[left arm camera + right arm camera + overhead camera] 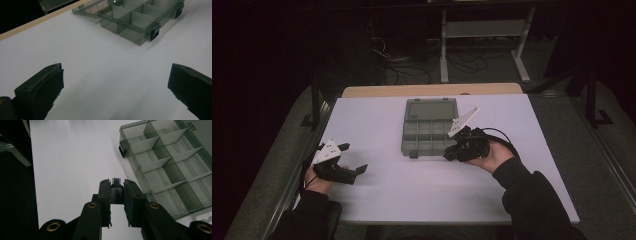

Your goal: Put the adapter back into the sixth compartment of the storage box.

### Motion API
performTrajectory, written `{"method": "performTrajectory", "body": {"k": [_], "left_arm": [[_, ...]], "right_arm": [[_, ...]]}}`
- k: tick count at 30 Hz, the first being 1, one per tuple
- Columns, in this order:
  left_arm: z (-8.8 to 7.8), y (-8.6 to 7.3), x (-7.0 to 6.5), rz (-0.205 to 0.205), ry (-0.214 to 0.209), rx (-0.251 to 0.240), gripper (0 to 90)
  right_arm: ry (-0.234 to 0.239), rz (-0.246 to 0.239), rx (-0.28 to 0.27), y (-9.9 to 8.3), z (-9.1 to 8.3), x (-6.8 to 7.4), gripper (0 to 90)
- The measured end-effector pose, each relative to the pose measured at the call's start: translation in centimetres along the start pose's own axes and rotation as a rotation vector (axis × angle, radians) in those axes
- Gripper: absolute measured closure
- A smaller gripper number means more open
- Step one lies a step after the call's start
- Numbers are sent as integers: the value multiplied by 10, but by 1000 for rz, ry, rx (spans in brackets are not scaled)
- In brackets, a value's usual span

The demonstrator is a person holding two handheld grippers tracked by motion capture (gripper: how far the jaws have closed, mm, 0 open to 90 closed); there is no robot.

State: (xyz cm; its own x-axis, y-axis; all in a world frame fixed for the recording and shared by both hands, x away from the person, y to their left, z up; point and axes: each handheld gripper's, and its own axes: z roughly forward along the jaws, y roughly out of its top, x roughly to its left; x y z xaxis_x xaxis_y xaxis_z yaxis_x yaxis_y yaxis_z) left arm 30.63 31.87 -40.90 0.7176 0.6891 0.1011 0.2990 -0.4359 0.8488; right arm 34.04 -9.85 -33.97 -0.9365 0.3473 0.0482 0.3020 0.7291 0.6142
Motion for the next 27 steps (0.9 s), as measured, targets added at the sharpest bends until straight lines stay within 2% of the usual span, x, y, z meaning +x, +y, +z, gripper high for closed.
{"method": "performTrajectory", "body": {"k": [14,27], "left_arm": [[0,0,0,2,2,1,0],[0,0,0,2,0,-1,0]], "right_arm": [[-4,-28,9,25,4,-8,749],[4,-17,-4,30,12,-22,749]]}}
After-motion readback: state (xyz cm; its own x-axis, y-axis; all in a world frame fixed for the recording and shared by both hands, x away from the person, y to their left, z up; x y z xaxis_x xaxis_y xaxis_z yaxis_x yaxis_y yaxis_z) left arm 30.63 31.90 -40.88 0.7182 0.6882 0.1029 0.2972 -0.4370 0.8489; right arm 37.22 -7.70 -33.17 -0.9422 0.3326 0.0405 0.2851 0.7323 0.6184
